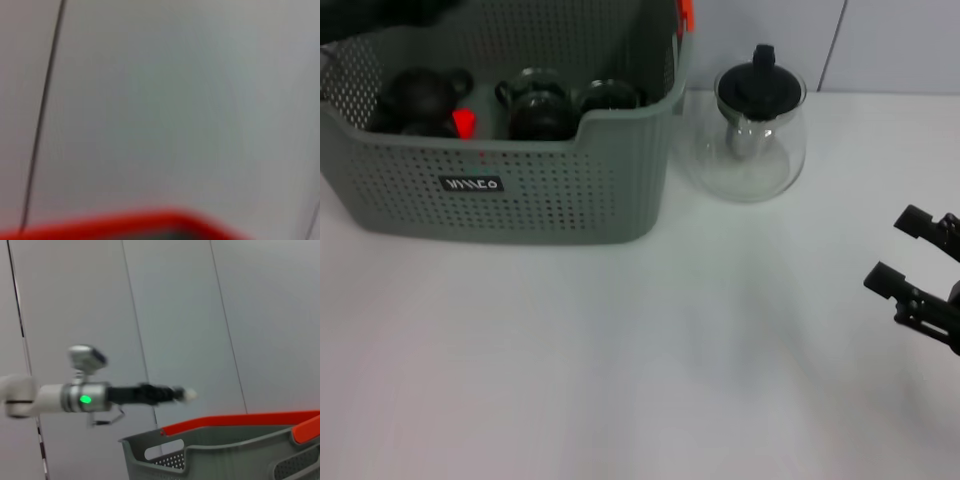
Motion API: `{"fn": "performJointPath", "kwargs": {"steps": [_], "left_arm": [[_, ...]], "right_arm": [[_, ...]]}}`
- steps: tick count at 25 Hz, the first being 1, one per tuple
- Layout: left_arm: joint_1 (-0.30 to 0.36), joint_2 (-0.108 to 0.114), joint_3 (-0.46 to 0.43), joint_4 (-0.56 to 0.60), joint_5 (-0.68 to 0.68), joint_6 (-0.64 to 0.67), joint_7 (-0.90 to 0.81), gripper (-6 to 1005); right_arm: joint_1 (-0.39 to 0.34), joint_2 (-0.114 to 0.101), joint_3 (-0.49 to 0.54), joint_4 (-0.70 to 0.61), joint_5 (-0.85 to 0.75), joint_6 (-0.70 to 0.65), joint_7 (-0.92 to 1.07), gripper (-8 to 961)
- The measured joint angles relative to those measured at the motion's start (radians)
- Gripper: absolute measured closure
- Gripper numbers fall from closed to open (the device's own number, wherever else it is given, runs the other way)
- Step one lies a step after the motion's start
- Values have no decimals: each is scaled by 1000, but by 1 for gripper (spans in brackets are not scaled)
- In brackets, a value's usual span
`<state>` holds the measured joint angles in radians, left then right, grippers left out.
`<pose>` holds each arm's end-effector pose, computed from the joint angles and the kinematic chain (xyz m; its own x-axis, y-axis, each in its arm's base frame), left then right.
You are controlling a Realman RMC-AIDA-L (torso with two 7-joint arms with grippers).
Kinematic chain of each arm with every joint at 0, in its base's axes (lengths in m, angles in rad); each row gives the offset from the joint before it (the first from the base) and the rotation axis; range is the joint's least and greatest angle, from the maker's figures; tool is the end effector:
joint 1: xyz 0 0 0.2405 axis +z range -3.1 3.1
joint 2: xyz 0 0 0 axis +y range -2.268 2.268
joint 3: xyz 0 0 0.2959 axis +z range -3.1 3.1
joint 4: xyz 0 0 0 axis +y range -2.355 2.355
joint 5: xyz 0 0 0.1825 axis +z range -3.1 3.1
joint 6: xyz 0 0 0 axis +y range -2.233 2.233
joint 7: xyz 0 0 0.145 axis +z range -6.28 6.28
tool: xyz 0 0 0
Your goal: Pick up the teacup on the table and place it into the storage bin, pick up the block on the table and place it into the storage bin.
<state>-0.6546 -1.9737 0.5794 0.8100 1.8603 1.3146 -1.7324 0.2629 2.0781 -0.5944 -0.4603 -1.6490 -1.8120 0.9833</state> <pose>-0.2465 0.4215 0.0871 0.6493 0.2912 0.7026 0.6720 -0.6523 -0.3506 0.3122 0.2368 0.0017 0.5651 -0.0883 -0.8203 -0.4986 -0.8287 -0.2543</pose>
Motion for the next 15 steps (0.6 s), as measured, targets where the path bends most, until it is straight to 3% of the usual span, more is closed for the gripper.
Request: {"fn": "performJointPath", "kwargs": {"steps": [4, 9, 12, 15], "left_arm": [[-34, -2, 84, 4, 151, -136, -79, 797], [-18, -20, 92, 21, 214, -195, -154, 793], [-18, -39, 90, 55, 227, -202, -167, 791], [5, -51, 55, 102, 163, -128, -169, 789]], "right_arm": [[25, 6, -8, 1, 0, -5, 0, 72], [44, 10, -11, 11, -1, -9, 0, 72], [44, 8, -10, 20, -2, -6, 0, 71], [44, 7, -8, 22, -2, -6, 0, 71]]}}
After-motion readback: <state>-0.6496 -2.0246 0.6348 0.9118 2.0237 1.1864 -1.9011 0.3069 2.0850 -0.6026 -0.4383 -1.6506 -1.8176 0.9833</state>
